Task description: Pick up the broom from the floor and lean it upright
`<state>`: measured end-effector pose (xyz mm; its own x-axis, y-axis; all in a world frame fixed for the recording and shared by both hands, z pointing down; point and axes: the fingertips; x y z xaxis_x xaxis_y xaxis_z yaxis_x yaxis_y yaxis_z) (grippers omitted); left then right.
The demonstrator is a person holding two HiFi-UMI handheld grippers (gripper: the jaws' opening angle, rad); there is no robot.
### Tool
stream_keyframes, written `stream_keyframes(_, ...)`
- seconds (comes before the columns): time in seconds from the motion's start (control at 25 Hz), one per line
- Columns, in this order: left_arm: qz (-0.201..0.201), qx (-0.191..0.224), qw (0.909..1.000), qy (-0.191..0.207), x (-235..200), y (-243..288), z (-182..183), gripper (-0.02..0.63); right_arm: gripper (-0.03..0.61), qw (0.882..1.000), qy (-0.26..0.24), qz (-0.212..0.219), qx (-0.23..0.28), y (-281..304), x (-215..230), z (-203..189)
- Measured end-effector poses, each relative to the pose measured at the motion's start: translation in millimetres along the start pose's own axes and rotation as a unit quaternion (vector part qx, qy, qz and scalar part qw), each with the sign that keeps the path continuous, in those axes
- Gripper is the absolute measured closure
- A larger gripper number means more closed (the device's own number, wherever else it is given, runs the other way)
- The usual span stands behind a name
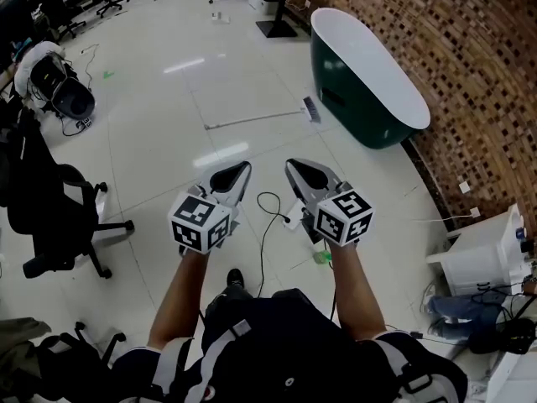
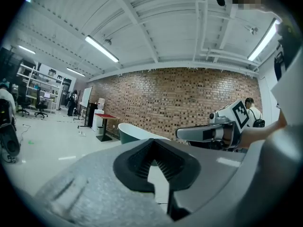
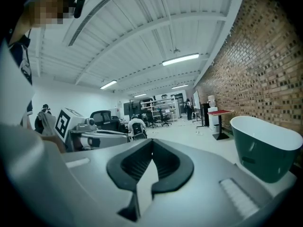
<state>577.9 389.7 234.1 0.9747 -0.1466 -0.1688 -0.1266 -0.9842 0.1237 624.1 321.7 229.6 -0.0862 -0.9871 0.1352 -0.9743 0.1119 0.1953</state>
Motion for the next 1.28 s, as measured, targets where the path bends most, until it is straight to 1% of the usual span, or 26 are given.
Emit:
stream_keyframes(0.08, -0.006, -0.004, 1.0, -0.004, -24, 6, 4, 0.613, 0.572, 1.0, 0.003, -0.003, -0.001, 23, 2, 5)
stream_keyframes(0.28, -0.017, -0.01, 0.9998, -0.009, -67, 26, 6, 0.614, 0.572, 1.0, 0.01, -0.009, -0.01, 67, 21, 6)
stream_keyframes(0.52, -0.017, -0.023, 0.9995, -0.015, -125, 67, 4, 0.613, 0.572, 1.0, 0.02, -0.002, -0.012, 130, 62, 8)
stream_keyframes(0.72, -0.001, -0.026, 0.9996, -0.008, -177, 115, 10, 0.613, 0.572, 1.0, 0.023, 0.017, 0.0, 191, 110, 18)
stream_keyframes(0.88, 0.014, -0.036, 0.9991, -0.015, -211, 156, 18, 0.612, 0.572, 0.999, 0.031, 0.029, 0.006, 228, 154, 27)
stream_keyframes(1.04, 0.019, -0.047, 0.9986, -0.016, -238, 192, 20, 0.612, 0.572, 0.998, 0.052, 0.045, 0.016, 262, 190, 34)
stream_keyframes(1.16, 0.028, -0.054, 0.998, -0.016, -261, 212, 18, 0.612, 0.574, 0.996, 0.06, 0.058, 0.02, 286, 209, 38)
stream_keyframes(1.28, 0.042, -0.06, 0.9968, -0.03, -286, 228, 17, 0.612, 0.572, 0.996, 0.063, 0.063, 0.016, 311, 226, 38)
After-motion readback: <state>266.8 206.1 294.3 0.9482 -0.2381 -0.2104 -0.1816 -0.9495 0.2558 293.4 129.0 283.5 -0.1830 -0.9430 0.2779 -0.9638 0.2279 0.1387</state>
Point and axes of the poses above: the fingertips, and each gripper's own axes: y forward along the fingers, x to its right, z out of its top, and after that the axes turned 3 degrees about -z, right-handed
